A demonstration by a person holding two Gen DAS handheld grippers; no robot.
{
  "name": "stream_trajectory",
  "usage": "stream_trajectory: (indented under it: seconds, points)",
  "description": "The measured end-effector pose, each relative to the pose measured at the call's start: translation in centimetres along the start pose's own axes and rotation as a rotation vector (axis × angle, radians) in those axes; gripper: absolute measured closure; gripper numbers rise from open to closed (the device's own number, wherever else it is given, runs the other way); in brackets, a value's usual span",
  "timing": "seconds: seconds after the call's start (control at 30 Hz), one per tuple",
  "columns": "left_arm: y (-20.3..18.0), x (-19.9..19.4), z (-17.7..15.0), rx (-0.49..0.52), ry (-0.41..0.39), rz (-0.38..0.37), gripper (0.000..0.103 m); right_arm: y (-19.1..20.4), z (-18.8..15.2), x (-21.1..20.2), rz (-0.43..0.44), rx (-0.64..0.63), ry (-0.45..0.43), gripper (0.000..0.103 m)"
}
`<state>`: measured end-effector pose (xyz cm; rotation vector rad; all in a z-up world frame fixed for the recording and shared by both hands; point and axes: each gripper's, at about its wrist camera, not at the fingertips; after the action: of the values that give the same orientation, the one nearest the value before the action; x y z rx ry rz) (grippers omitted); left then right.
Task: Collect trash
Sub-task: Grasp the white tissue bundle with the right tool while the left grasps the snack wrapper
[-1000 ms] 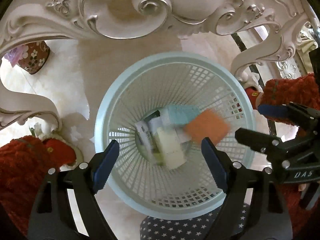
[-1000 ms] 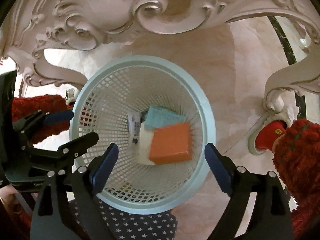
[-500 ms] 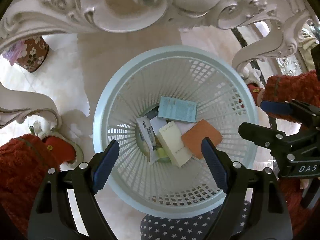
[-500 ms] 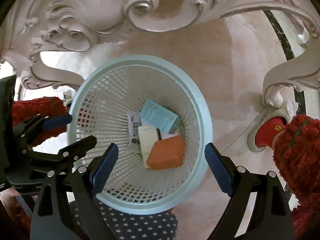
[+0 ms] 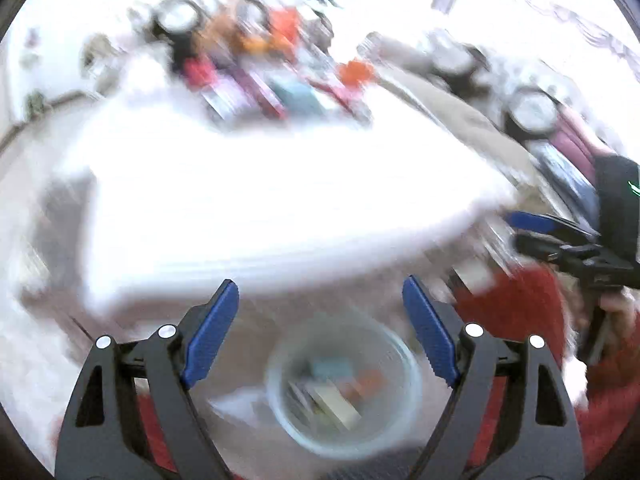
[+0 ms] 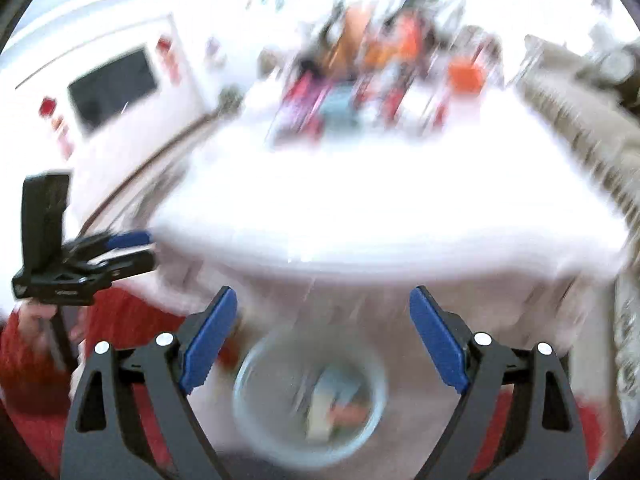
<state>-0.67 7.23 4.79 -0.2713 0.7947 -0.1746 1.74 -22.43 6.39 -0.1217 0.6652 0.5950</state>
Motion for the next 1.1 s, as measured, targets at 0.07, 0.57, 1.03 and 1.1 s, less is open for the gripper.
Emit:
stream_trajectory:
  seconds: [0.07, 0.57, 1.03, 1.1]
  points:
    - [1.1, 1.3, 3.7, -0.035, -0.060, 0.080, 0.021, -2.1, 2.9, 0.7, -0.095, 0.028, -0.064, 0.019]
    - [5.5, 18.7, 19.8, -0.321, 0.004, 0.163, 0.021, -12.7, 13.8, 16.2, -0.278, 0.142, 0.044, 0.019]
    - [5.6, 22.5, 21.7, -0.336, 0.062, 0.264, 0.021, -14.1, 15.2, 21.1, -0.289, 0.177, 0.133, 0.019]
    - [5.6, 22.6, 21.6, -0.324, 0.059, 0.272, 0.021, -14.4, 15.1, 21.6, -0.296, 0.176, 0.150, 0.020]
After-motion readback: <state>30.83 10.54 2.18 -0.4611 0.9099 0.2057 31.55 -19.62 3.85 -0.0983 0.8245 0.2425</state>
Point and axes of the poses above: each gripper's, at about its wrist camera, not at the fingertips, and x roughly the way its jaws point, y to its left, z to its top, and after that the axes turned 11 degrees about -x, right-handed
